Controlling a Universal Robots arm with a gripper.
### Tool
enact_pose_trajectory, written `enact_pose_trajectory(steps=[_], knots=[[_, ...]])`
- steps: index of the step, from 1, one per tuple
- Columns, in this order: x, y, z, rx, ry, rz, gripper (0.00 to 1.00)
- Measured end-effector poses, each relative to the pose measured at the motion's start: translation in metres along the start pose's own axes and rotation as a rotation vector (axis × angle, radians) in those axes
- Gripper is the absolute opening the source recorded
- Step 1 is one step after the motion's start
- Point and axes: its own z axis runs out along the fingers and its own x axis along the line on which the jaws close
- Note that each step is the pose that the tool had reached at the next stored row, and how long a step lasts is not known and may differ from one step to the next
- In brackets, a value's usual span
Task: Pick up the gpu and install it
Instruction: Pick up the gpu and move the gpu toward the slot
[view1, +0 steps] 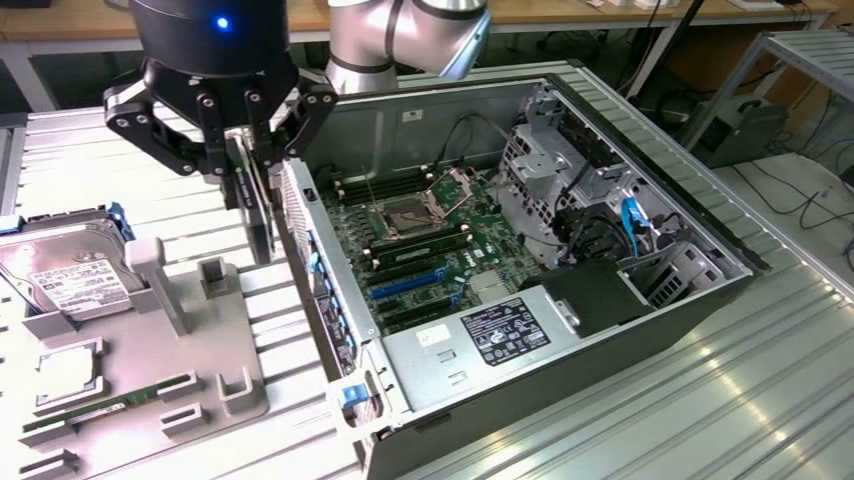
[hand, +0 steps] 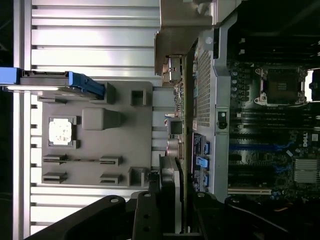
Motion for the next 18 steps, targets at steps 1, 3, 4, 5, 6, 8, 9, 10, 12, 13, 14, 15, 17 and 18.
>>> enact_pose_trajectory(steps=[1,3,4,5,6,8,9,10,12,13,14,15,17,18], knots=[[-0.002,-0.0001,0.0001,-0.0001,-0.0001,-0.001,0.29],[-0.007,-0.0001,0.0001,0.0,0.0001,-0.002,0.29],[-0.009,-0.0002,0.0001,0.0,0.0001,-0.003,0.29],[-0.011,-0.0002,0.0001,-0.0001,0.0001,-0.003,0.29],[-0.012,-0.0003,0.0001,0.0,0.0002,-0.003,0.29],[-0.015,-0.0003,0.0001,0.0,0.0002,-0.004,0.29],[-0.017,-0.0003,0.0002,0.0,0.0002,-0.005,0.29],[-0.018,-0.0004,0.0001,0.0001,0.0003,-0.005,0.29],[-0.021,-0.0004,0.0002,0.0001,0.0003,-0.006,0.29],[-0.022,-0.0004,0.0002,0.0,0.0003,-0.006,0.29],[-0.023,-0.0005,0.0002,0.0,0.0003,-0.006,0.29],[-0.025,-0.0005,0.0002,0.0001,0.0004,-0.007,0.29],[-0.029,-0.0006,0.0003,0.0,0.0004,-0.008,0.29],[-0.031,-0.0006,0.0003,0.0,0.0004,-0.008,0.29]])
